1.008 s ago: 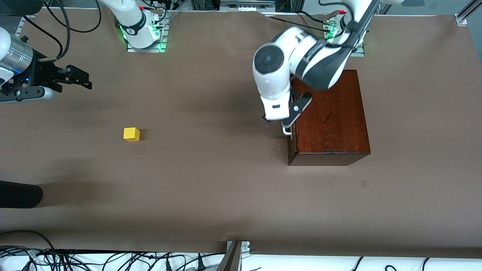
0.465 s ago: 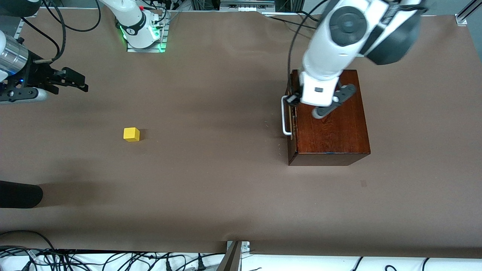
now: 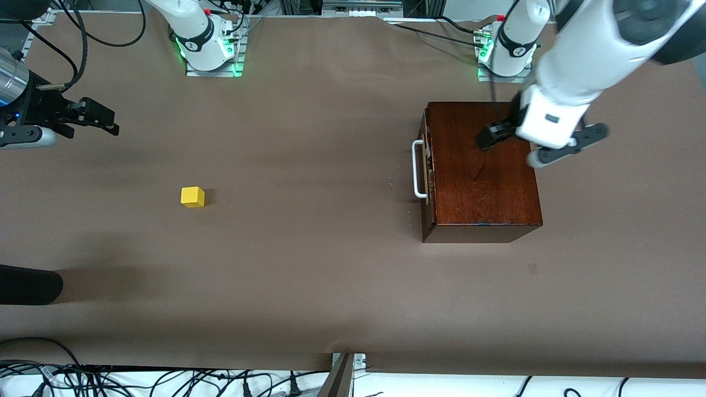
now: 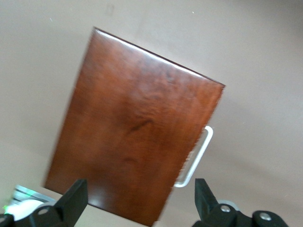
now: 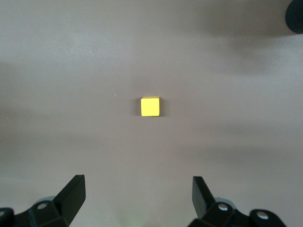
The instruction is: Open drawer, take yellow block, close drawer
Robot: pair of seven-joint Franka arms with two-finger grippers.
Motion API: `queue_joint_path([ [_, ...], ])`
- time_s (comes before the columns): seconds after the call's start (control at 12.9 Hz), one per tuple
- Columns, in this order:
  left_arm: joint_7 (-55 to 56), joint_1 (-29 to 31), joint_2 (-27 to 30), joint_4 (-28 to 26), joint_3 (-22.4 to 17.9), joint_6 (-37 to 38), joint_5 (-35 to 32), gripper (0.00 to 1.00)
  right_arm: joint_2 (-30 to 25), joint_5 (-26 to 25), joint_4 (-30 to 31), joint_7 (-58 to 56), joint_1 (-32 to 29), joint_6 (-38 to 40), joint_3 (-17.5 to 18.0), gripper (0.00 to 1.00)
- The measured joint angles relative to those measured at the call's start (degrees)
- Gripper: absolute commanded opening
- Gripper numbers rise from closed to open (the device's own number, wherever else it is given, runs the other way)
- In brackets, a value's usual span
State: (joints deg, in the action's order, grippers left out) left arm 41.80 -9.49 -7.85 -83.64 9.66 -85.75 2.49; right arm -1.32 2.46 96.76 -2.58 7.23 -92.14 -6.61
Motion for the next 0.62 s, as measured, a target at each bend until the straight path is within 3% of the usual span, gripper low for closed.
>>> queue_joint_path([
  [0.23,-12.03,0.73,3.70,-1.48,-4.52,1.46,0.00,1.00,-0.01,-0.01,-0.05,-0.39,-0.36,0.07,0.00,1.00],
  [0.62,-24.27,4.13,8.81,-6.83,-6.19,1.23,-0.64,1.00,-0.08,0.00,-0.61,-0.58,-0.36,1.27,0.22,1.00],
])
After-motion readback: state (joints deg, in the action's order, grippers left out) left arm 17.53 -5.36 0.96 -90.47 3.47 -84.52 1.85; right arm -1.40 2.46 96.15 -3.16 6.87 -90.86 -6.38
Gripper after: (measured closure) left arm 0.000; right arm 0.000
